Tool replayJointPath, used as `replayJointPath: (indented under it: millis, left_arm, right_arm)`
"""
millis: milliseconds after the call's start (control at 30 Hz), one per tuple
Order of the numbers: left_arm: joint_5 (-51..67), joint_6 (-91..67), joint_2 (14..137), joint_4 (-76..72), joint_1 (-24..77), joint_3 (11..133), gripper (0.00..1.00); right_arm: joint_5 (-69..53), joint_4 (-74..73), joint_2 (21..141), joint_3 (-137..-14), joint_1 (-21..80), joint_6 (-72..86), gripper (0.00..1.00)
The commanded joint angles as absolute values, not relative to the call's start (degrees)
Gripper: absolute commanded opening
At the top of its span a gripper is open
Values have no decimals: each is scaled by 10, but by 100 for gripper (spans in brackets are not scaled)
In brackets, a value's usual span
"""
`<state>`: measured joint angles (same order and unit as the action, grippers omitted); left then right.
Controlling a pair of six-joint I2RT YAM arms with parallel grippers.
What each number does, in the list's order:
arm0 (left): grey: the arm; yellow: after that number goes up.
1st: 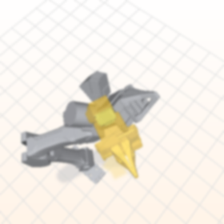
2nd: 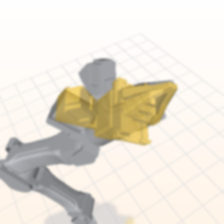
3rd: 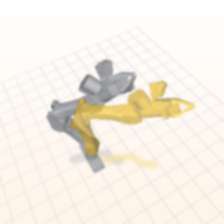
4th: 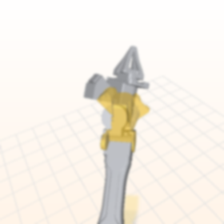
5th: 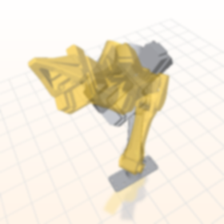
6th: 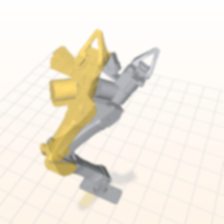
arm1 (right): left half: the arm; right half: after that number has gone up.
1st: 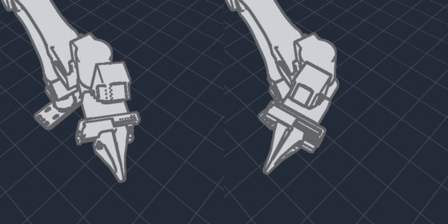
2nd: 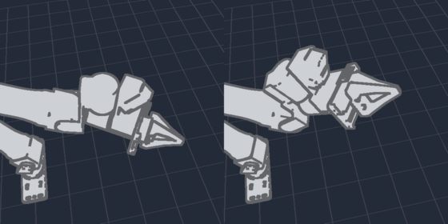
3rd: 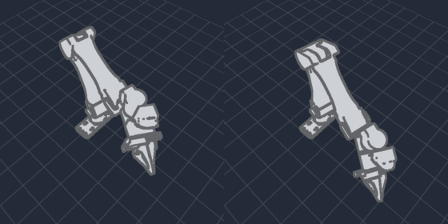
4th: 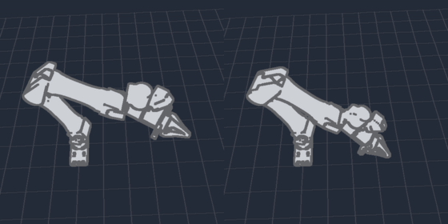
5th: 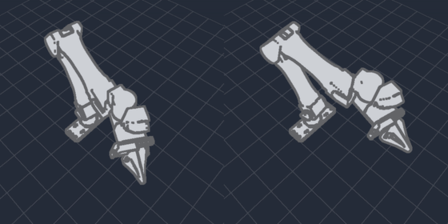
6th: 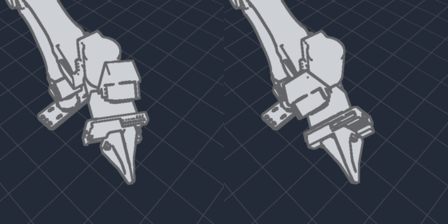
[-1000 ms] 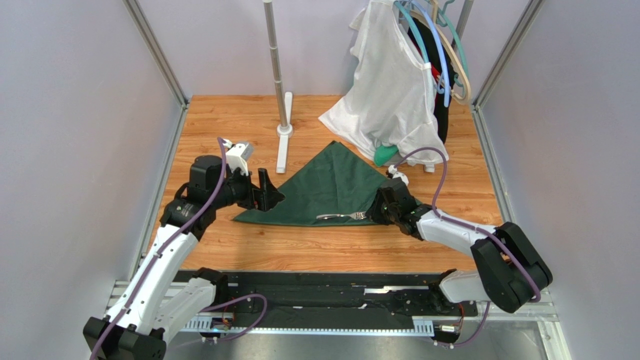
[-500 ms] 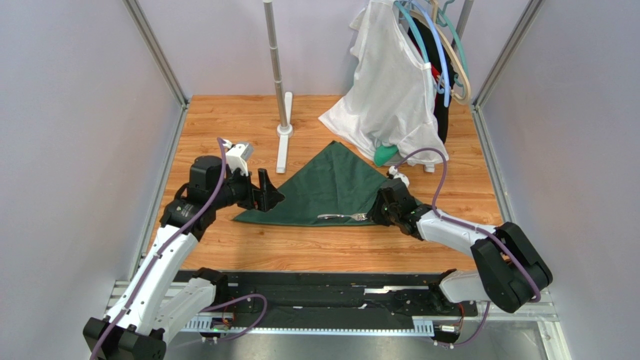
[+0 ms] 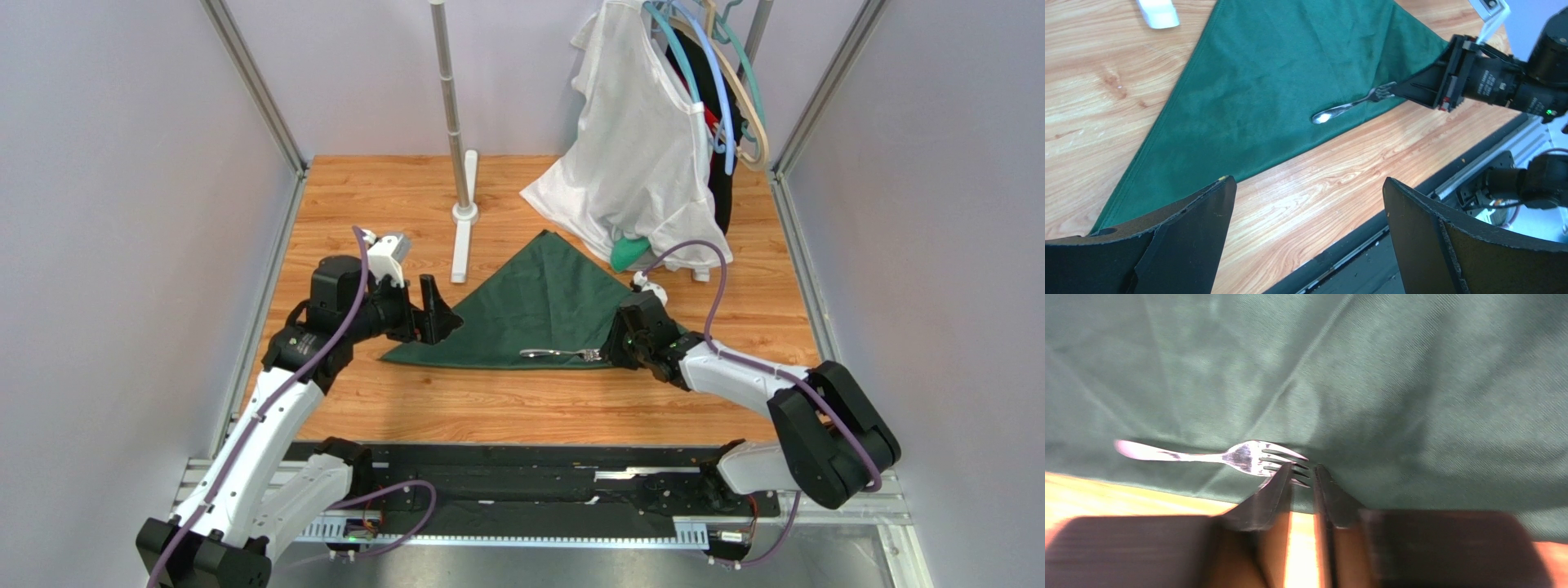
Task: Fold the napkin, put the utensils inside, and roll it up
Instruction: Place the utensil onto the napkin, then fold the napkin
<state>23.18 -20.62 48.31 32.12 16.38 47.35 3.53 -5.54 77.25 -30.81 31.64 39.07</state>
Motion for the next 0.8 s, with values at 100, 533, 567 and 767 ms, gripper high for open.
replayJointPath:
  millis: [100,533,567,767]
  left_arm:
    - [142,-262,481,338,161,456,99]
    - [-16,-454,364,331,161,314,96]
    - [-39,-477,355,344,160,303,95]
    - [-98,-570,305,362,154,241,85]
  right_arm:
    - [66,-109,745,-329,315,358,39]
    - [72,-176,679,-379,315,277,47]
    - [68,-168,682,-381,315,274,47]
    - [15,-118,708,-395,315,265,47]
